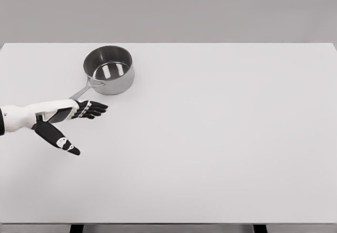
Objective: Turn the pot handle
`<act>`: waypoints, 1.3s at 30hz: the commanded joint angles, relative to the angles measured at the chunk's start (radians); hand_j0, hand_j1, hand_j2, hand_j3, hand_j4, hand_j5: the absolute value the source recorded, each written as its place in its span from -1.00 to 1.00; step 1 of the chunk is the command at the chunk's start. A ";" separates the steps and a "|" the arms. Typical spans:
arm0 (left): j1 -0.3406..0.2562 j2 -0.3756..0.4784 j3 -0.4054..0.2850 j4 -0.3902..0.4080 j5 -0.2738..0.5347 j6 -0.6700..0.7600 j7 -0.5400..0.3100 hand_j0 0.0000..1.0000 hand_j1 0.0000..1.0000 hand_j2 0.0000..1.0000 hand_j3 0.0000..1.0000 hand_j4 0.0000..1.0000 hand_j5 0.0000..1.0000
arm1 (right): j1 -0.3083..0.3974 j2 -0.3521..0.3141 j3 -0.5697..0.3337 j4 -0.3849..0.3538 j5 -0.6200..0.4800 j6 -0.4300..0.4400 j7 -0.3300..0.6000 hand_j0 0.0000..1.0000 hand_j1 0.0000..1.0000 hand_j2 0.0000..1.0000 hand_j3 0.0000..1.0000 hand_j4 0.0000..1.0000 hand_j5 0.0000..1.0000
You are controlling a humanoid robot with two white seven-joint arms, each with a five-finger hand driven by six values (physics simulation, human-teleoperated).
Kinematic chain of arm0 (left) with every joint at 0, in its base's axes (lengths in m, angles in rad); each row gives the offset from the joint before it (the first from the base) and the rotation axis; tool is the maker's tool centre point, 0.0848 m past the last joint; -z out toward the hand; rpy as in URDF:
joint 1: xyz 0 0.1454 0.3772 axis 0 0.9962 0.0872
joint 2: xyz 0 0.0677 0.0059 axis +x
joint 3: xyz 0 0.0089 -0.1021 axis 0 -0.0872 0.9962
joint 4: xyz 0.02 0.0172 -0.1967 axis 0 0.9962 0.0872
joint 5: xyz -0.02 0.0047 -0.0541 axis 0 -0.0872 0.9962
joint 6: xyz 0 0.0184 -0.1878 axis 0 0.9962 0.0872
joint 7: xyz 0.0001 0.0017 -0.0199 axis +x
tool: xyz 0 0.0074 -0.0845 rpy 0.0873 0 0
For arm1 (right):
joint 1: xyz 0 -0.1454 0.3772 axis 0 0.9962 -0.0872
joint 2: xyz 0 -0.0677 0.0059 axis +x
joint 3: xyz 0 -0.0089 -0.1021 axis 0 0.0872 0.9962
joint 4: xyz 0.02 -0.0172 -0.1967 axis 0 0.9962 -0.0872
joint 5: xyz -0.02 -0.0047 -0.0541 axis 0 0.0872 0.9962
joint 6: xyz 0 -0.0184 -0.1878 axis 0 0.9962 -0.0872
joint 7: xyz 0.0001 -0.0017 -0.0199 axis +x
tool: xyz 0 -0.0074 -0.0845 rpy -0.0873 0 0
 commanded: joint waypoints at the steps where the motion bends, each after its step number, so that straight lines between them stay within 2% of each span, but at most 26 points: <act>1: 0.000 0.001 0.002 0.000 0.005 0.060 0.000 1.00 1.00 1.00 1.00 1.00 1.00 | 0.000 0.000 0.001 0.001 0.000 0.000 0.000 1.00 1.00 1.00 1.00 1.00 1.00; 11: -0.008 -0.001 0.011 0.017 -0.013 0.060 0.000 1.00 1.00 1.00 1.00 1.00 1.00 | 0.000 0.000 -0.001 0.001 0.000 0.000 0.000 1.00 1.00 1.00 1.00 1.00 1.00; 17: -0.012 -0.002 0.013 0.067 -0.021 0.060 0.000 1.00 1.00 1.00 1.00 1.00 1.00 | 0.000 0.000 0.001 -0.001 0.000 0.000 0.000 1.00 1.00 1.00 1.00 1.00 1.00; 39: -0.015 -0.001 0.033 0.159 -0.130 0.062 0.000 1.00 1.00 1.00 1.00 1.00 1.00 | 0.000 0.000 -0.001 -0.001 0.000 0.000 0.000 1.00 1.00 1.00 1.00 1.00 1.00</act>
